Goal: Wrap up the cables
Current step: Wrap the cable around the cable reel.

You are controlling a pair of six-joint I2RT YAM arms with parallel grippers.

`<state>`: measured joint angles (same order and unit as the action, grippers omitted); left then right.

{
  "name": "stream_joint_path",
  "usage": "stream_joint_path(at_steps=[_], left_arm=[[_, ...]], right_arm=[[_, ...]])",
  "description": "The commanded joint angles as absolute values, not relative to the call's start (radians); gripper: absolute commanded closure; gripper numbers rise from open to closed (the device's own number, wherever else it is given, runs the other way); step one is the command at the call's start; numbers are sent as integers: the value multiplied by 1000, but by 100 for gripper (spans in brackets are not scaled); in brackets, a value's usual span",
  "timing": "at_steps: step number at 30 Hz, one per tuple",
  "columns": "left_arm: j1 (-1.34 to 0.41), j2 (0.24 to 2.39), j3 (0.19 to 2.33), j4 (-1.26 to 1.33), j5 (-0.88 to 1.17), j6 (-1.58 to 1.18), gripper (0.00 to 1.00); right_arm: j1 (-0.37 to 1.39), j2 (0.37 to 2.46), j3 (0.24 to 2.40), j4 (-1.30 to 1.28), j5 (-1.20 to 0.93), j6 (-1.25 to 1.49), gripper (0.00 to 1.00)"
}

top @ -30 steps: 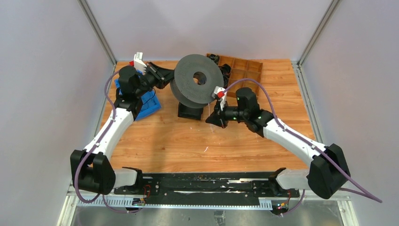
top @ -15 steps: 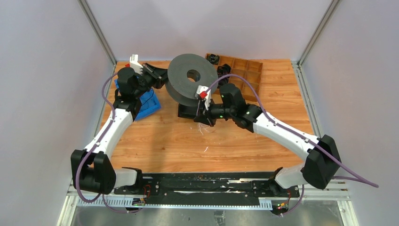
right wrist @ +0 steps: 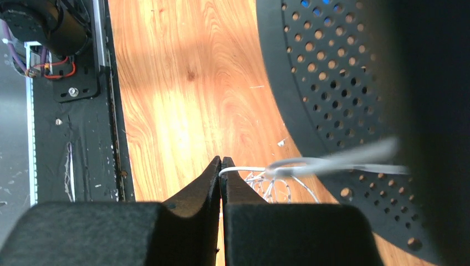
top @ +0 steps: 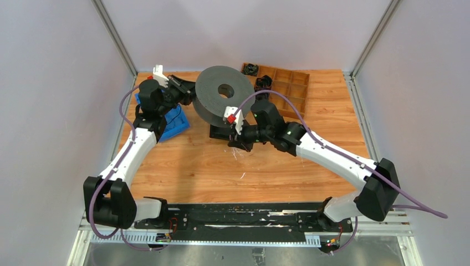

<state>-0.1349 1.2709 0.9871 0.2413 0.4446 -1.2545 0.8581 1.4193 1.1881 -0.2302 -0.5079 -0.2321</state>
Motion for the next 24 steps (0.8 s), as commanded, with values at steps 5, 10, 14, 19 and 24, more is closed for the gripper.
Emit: stream_joint_path(at_steps=[5, 10, 14, 19, 24], left_arm=[[-125, 1234, 1037, 138, 418, -1179, 100], [-124, 1230, 1057, 79, 402, -1165, 100], [-124, 1232, 1055, 95, 413, -1187, 99], [-123, 1237, 1057, 98, 419, -1201, 100], [-102, 1236, 1053, 126, 430, -1230, 100]], right_arm=[[876, 1322, 1135, -239, -492, -313, 98], [896, 1349, 1128, -217, -494, -295, 99], [902, 1380, 1137, -209, -474, -273, 99], [925, 1400, 1134, -200, -431, -263, 99], [943, 1405, 1118, -207, -382, -283, 99]])
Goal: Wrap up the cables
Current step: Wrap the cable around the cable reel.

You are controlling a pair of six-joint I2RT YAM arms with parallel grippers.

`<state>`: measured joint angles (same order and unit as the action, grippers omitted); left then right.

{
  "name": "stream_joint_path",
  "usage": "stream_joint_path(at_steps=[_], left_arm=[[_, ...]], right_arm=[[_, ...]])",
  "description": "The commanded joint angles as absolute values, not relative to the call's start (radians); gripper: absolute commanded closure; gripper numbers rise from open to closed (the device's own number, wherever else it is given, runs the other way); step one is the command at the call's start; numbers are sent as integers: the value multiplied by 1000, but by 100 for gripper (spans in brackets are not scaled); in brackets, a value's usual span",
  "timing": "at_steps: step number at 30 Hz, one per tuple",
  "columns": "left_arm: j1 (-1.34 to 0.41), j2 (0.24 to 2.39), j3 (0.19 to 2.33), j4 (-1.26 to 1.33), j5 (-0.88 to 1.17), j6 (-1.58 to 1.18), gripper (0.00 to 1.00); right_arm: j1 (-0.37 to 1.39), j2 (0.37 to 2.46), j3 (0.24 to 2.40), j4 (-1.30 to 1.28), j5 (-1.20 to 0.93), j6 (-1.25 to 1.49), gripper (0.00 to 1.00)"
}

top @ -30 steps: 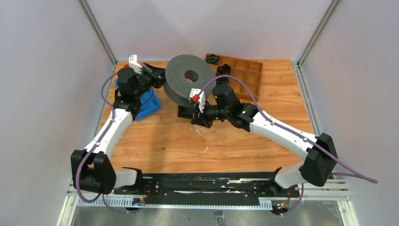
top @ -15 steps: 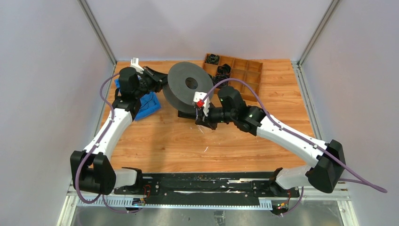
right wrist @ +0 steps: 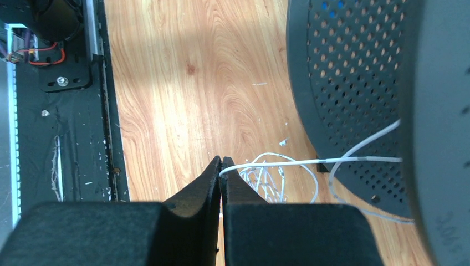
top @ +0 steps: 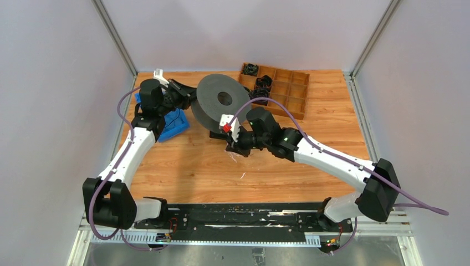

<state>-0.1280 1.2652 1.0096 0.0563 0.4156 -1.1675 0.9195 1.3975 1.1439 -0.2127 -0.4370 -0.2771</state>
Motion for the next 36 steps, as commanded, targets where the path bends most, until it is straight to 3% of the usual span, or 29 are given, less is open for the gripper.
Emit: stream_joint_path(at_steps=[1, 9, 18, 36], left_arm=[[-96, 1234, 1052, 130, 433, -1232, 100], [-77, 1223, 1058, 141, 457, -1248, 100], [-75, 1219, 1056, 152, 474, -1264, 100], [-72, 1218, 1047, 87, 414, -1203, 100]], right_arm=[[943, 1401, 1107, -206, -352, -294, 99], [896, 1312, 998, -190, -265, -397, 99], [866, 1279, 968, -191, -359, -436, 99], [1006, 1436, 1149, -244, -462, -311, 98]])
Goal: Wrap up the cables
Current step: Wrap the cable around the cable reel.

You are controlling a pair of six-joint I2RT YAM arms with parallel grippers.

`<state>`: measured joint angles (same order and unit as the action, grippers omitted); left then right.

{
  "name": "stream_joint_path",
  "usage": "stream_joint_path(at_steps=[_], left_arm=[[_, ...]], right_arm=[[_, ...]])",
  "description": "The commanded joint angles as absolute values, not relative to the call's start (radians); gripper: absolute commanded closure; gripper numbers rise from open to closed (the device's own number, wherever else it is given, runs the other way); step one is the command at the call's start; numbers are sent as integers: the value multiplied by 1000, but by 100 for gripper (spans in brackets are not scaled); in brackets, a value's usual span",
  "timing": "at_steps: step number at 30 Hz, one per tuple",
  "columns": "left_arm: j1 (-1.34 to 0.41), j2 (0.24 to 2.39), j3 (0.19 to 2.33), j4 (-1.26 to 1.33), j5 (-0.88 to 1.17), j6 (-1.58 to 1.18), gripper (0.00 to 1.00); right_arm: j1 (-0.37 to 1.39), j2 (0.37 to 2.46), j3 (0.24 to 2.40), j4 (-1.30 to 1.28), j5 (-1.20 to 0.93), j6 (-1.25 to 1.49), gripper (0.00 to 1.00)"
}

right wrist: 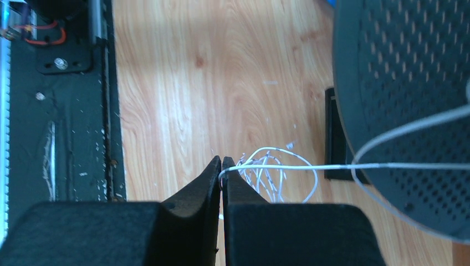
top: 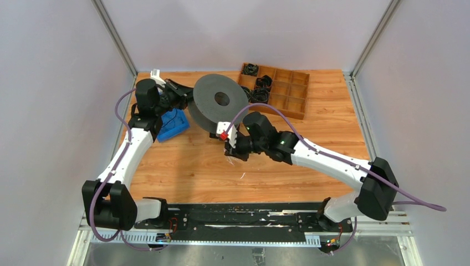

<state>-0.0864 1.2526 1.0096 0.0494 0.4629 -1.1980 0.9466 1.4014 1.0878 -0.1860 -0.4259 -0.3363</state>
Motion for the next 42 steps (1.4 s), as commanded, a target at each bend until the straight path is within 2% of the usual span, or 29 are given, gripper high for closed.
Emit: stream_joint_path(at_steps=[1, 10, 17, 27, 32, 42], left_arm=[[-72, 1219, 1050, 78, 407, -1196, 100], [-74, 1211, 1080, -3, 357, -1100, 100], [-150, 1180, 1163, -121, 230, -813, 100], [-236, 1164, 1194, -173, 70, -582, 100], [-280, 1157, 1194, -181, 21, -482, 100], [-382, 1169, 1226, -205, -59, -294, 100]], right_arm=[[1018, 1445, 1168, -259, -460, -314, 98], [1085, 1535, 1358, -397, -470, -322, 96], [1085, 1581, 1534, -536, -514, -343, 95], [1083, 1560, 1642, -640, -554, -360, 96], [1079, 1545, 1683, -680, -485, -381, 96], [1074, 1485, 1731, -712, -161, -457, 99]])
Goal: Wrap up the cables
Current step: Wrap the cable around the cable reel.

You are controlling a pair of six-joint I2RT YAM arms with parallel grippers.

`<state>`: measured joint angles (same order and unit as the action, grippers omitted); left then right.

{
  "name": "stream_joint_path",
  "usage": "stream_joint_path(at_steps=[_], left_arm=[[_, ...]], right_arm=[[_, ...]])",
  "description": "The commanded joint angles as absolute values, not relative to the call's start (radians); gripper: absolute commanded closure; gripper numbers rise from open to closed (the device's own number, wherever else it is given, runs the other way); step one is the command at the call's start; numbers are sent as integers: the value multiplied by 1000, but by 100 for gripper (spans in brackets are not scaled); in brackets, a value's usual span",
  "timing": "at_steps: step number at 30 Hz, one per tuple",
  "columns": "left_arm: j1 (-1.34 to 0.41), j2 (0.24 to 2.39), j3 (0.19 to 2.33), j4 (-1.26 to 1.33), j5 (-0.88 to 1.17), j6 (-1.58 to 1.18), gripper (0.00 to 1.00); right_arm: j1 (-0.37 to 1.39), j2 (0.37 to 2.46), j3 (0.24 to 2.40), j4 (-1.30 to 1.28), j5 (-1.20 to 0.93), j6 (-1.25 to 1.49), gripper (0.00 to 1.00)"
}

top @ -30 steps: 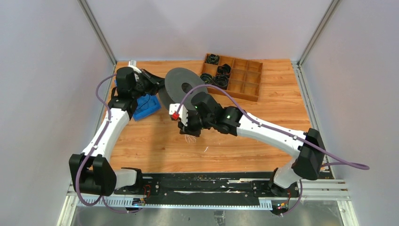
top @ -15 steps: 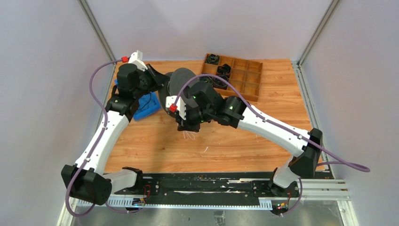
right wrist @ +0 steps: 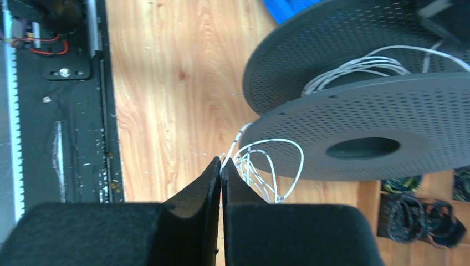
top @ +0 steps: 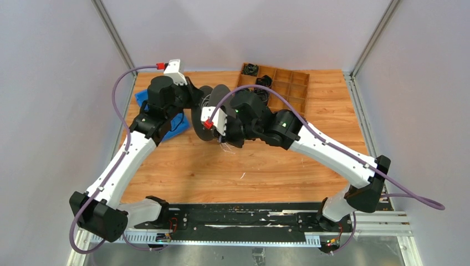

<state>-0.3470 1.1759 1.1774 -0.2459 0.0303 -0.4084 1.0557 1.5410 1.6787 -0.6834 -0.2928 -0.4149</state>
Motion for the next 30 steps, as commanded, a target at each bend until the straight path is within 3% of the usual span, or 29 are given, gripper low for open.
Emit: stream_joint_path(at_steps=[1, 12, 22, 30], left_arm=[[-393, 1174, 1230, -209, -70, -280, 100], [-516, 1197, 1245, -229, -170, -117, 100], [-522, 1192, 1218, -213, -88, -112, 100], [-526, 1190, 1211, -215, -54, -105, 100]], right_arm=[[1074, 1484, 1736, -709, -133, -464, 99], [1075, 1475, 1762, -673, 182, -556, 99], [1069, 1440, 1676, -528, 409, -647, 99], [1036, 1436, 1655, -471, 438, -713, 99]])
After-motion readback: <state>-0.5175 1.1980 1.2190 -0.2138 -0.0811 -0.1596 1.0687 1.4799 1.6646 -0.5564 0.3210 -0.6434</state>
